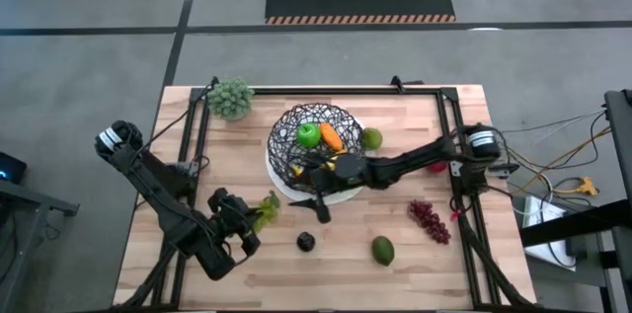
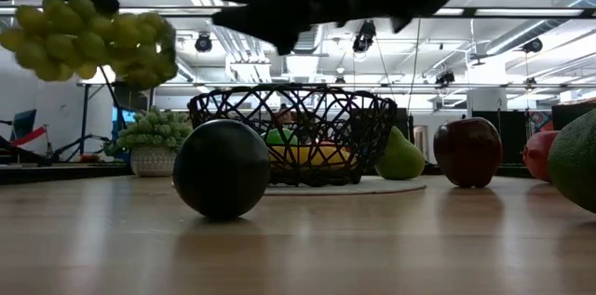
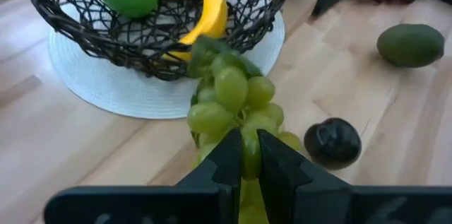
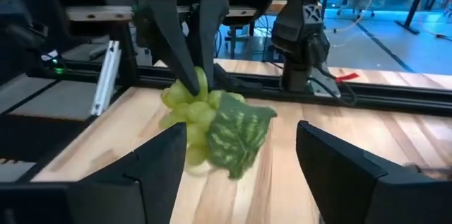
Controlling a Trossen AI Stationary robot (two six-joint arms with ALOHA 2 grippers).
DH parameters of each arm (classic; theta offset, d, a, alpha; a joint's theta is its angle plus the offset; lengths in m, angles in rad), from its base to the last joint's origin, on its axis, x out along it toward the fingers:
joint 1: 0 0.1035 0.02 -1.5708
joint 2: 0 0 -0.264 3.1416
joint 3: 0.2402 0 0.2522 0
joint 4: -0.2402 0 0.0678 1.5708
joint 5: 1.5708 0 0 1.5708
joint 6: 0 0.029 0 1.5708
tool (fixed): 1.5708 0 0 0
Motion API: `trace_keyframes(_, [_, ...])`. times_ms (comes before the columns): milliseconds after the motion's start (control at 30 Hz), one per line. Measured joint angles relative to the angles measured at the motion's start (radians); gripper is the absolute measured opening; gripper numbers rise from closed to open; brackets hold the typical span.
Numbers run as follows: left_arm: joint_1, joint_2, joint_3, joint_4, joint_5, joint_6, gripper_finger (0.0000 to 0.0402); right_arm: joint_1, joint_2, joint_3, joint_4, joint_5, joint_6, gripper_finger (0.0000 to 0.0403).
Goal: Build produce basket
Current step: Put the green grapes into the wire basket
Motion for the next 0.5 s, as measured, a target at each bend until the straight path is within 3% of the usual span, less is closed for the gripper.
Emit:
trace_keyframes(267, [0.000,0.000,-0.004,0.001,-0.021,0.037,0.0017,0.000,0.118,0.181,-0.173,-0.018,-0.036,0.0240])
trace_keyframes(500, [0.000,0.000,-0.004,0.001,-0.030,0.057,0.0018,0.000,0.173,0.256,-0.208,-0.018,-0.057,0.0230])
